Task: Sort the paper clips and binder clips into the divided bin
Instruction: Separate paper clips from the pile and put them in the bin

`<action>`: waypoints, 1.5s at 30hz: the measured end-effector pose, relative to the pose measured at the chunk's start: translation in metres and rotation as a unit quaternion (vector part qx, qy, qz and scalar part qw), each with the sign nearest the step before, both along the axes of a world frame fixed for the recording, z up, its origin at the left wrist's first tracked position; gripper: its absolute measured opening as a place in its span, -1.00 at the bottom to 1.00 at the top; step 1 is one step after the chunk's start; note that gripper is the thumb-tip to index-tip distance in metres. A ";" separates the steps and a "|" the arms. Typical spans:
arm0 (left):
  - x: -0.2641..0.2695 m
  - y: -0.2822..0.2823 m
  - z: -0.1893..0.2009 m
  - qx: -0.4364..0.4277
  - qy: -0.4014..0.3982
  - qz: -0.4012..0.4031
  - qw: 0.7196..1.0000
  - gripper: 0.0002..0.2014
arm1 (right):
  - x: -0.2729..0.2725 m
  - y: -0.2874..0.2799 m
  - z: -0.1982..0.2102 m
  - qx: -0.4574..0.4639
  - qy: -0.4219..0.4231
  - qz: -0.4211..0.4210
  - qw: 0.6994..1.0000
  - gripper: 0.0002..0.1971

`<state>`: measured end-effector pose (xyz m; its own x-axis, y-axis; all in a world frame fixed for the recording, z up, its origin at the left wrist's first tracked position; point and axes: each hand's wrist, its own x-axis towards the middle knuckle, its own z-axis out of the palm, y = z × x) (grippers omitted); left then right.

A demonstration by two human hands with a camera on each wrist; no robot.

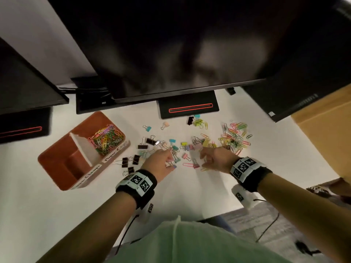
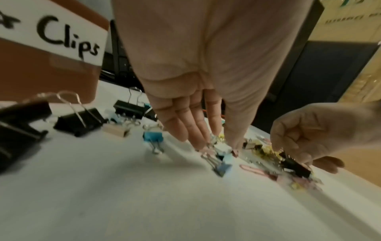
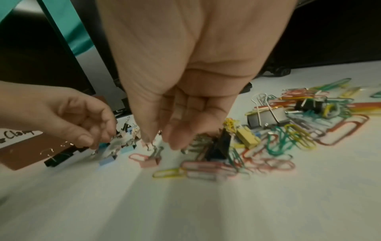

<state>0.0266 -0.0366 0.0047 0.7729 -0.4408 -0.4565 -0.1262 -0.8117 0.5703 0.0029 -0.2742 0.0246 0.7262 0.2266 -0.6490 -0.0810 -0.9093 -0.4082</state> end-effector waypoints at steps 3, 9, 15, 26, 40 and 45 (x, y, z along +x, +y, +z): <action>-0.003 -0.010 -0.008 0.024 0.013 -0.017 0.999 -0.80 | -0.001 -0.015 -0.014 0.004 -0.015 0.010 1.000 -0.55; -0.003 -0.016 -0.012 0.067 -0.012 -0.019 0.998 -0.79 | 0.016 -0.045 -0.027 -0.005 -0.074 0.041 0.996 -0.54; -0.011 -0.032 -0.010 0.025 -0.046 -0.048 0.997 -0.73 | 0.009 -0.048 -0.020 0.017 -0.117 0.177 0.977 -0.75; -0.018 -0.069 -0.029 0.094 -0.102 -0.031 0.990 -0.88 | 0.003 -0.031 -0.037 0.031 -0.117 0.227 0.966 -0.78; -0.014 -0.083 -0.011 -0.031 -0.080 0.012 0.996 -0.99 | 0.016 -0.105 -0.031 0.187 -0.136 0.073 0.970 -0.76; -0.021 -0.121 -0.007 -0.050 0.025 0.070 0.996 -0.84 | 0.001 -0.108 -0.042 0.179 -0.117 0.113 0.970 -0.72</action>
